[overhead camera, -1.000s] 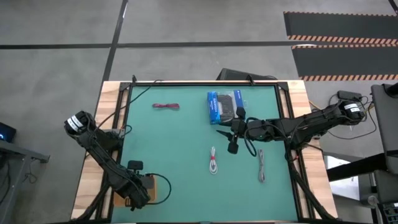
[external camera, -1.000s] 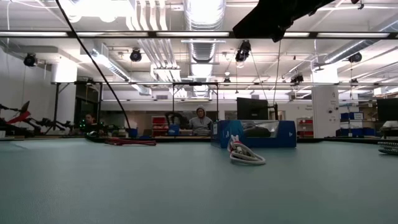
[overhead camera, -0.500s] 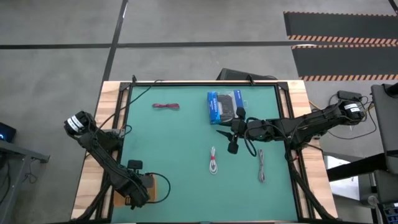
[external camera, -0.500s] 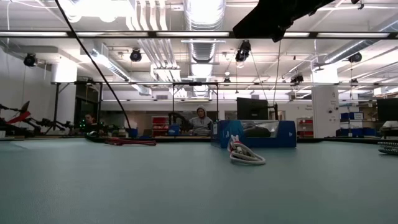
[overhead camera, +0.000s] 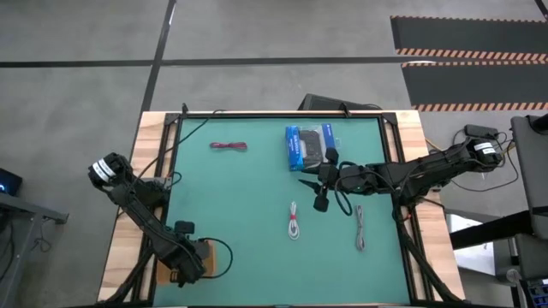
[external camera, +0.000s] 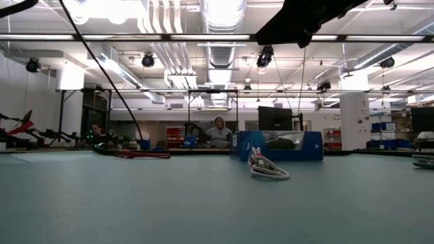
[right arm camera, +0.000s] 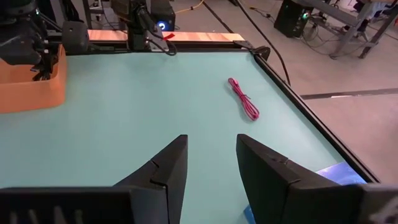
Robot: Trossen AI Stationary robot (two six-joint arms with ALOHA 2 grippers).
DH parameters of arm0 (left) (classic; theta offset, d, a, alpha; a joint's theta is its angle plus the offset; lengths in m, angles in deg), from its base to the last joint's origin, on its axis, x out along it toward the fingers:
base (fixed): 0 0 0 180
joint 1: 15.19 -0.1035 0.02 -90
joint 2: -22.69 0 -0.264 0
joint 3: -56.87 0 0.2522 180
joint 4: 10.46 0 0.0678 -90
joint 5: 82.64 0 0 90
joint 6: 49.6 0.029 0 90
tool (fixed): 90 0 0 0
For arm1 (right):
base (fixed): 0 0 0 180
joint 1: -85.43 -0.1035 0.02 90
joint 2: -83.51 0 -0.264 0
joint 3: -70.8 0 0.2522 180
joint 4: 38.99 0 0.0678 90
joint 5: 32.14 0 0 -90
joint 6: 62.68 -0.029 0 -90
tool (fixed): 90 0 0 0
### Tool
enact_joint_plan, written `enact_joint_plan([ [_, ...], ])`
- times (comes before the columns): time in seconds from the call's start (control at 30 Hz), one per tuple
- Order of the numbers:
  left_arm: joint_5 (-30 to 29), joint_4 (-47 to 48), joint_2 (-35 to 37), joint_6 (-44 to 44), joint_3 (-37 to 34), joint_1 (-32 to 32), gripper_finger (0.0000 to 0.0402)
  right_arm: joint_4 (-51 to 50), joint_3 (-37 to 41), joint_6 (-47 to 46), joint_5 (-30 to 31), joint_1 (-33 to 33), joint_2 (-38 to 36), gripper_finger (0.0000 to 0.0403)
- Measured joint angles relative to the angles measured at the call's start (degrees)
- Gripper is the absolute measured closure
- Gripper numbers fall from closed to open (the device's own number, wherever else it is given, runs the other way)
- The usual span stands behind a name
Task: Pick and place USB-C Cables
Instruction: Put the black charger cable into the orange bin
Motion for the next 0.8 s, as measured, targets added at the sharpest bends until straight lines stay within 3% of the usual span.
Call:
enact_joint_plan([
  [0.43,-0.1,-0.1,0.0,0.1,0.0,0.0,0.0344,0.0,0.0,-0.2,0.0,0.0,0.0,0.0273],
  [0.8,-0.1,0.0,0.1,0.0,0.8,0.0,0.0340,-1.2,0.0,-0.4,0.0,0.0,0.0,0.0278],
])
